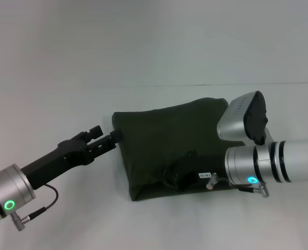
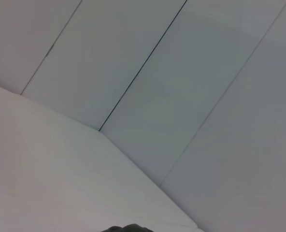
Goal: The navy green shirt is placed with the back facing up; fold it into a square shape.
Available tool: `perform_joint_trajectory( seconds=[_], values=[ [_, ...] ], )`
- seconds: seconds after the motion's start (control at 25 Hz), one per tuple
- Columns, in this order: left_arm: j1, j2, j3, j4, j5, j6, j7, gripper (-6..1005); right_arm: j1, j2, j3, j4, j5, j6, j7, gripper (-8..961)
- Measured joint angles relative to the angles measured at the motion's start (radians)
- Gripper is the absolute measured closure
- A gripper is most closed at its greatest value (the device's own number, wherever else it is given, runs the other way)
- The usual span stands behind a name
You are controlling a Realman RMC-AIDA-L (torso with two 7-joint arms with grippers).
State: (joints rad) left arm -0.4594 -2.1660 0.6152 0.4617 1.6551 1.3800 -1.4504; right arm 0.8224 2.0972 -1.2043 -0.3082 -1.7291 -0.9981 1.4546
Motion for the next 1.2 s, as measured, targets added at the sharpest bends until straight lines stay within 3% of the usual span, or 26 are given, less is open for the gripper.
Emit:
perform_joint_trajectory(
  seconds=[0.2,0.36,0.64,0.88,1.2],
  values=[
    [0.001,0.000,0.001,0.000,0.000,-0.001,0.000,79,-0.026,-0.004,0.005,-0.035,0.002,-0.043,0.021,954],
    [0.001,0.000,0.001,0.000,0.000,-0.001,0.000,79,-0.047,-0.003,0.016,-0.081,0.016,0.006,0.024,954],
    [-0.001,0.000,-0.001,0.000,0.000,-0.001,0.000,79,-0.001,0.006,0.008,-0.067,0.037,0.136,0.022,952],
    [-0.002,0.000,-0.001,-0.003,0.000,-0.002,0.001,79,0.050,0.006,0.002,0.015,0.033,0.156,0.022,951],
    [-0.001,0.000,-0.003,-0.003,0.000,-0.003,0.001,79,0.020,0.003,-0.039,0.021,0.031,0.142,0.048,949]
  ],
)
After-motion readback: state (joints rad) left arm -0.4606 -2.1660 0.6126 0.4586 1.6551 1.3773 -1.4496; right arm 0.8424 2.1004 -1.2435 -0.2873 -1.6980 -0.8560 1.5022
